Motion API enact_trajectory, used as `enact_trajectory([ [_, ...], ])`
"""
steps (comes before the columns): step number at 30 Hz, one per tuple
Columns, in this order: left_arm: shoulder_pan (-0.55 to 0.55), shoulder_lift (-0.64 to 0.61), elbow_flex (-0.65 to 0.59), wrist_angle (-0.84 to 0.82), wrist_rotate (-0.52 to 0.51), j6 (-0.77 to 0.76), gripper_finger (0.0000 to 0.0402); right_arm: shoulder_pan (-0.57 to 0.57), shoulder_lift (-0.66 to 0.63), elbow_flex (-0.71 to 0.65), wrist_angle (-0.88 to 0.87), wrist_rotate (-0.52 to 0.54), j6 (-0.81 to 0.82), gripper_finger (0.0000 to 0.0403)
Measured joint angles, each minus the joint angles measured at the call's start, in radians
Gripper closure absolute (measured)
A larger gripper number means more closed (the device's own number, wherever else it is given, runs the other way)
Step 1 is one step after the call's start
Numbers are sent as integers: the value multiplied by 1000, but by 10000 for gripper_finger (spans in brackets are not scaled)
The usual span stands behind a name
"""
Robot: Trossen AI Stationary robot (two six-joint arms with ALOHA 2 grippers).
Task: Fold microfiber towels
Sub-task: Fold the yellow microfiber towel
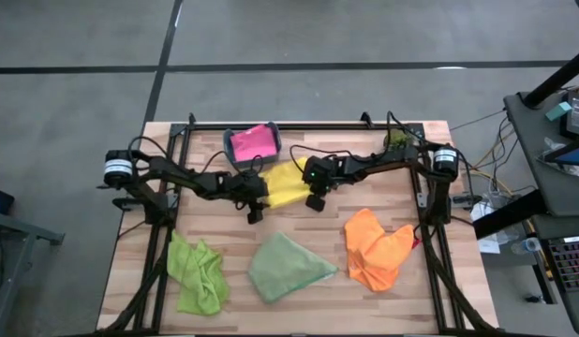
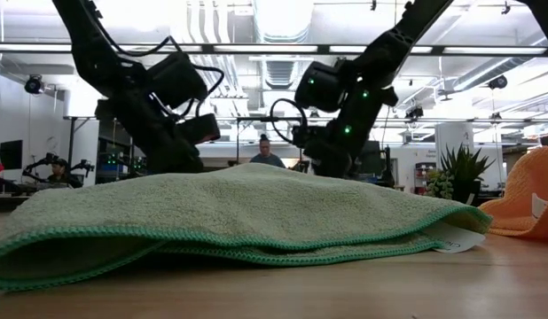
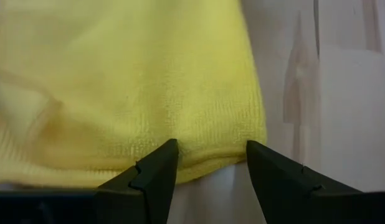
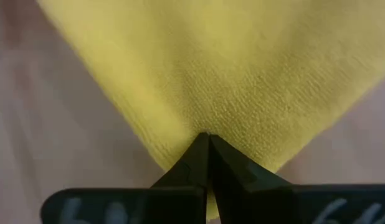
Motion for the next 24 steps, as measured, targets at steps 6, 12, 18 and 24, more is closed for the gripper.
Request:
enact_trajectory([
  [6, -1, -58, -3, -115, 9, 23, 222, 87, 1, 2, -5, -67, 112, 394],
  [12, 0, -158, -5, -300, 11, 23, 222, 140, 1, 11, -65, -28, 173, 394],
  [18, 0, -259, -7, -376, 10, 23, 222, 140, -16, 7, -74, 1, 185, 394],
  [24, 0, -317, -6, -247, 2, 22, 222, 137, -63, 2, -87, 63, 166, 394],
])
